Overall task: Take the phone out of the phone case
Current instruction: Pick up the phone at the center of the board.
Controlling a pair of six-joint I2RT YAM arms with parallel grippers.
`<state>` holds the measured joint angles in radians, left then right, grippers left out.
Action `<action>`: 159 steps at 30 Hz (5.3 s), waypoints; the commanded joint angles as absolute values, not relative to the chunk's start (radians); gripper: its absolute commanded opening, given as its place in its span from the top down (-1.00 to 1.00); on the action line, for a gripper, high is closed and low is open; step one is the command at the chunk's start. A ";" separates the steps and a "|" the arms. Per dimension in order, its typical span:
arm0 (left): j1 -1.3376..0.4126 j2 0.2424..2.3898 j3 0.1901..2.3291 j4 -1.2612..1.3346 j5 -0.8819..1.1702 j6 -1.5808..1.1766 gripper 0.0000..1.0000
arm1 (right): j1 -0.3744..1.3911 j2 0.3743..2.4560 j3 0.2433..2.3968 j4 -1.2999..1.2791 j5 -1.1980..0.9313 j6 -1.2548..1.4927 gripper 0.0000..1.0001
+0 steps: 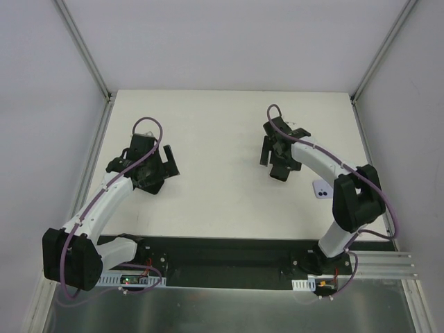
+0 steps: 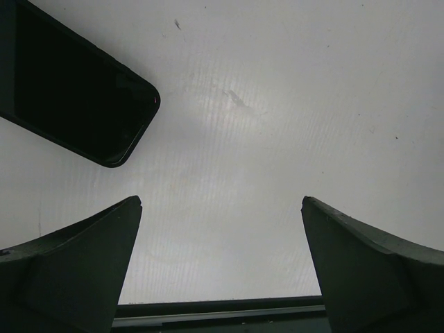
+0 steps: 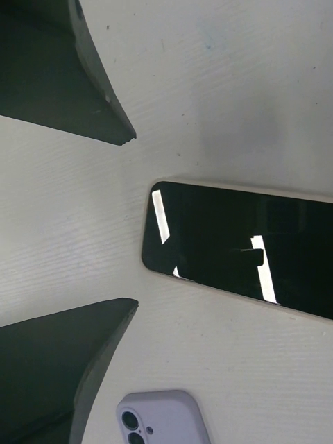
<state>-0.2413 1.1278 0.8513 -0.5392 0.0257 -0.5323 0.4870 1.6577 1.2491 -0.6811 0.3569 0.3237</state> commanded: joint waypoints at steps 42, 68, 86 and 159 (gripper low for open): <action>-0.241 1.149 0.903 -0.552 0.211 -0.503 -0.98 | 0.342 1.853 1.230 -0.546 0.155 0.354 0.04; -0.334 1.802 1.114 -0.165 0.837 -0.742 -0.98 | 0.729 1.643 1.038 -0.270 -0.202 0.253 0.16; -0.382 1.879 1.023 -0.012 0.888 -0.814 -0.65 | 0.759 1.696 1.121 -0.248 -0.325 0.282 0.14; -0.239 1.736 0.937 1.405 1.132 -1.776 1.00 | 0.554 1.261 0.818 0.442 -0.534 0.930 0.89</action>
<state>-0.2340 1.7782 0.9237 1.2606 1.1221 -1.7477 0.5560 1.2633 0.7971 0.3637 -0.5396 0.9367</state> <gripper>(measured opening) 0.117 0.094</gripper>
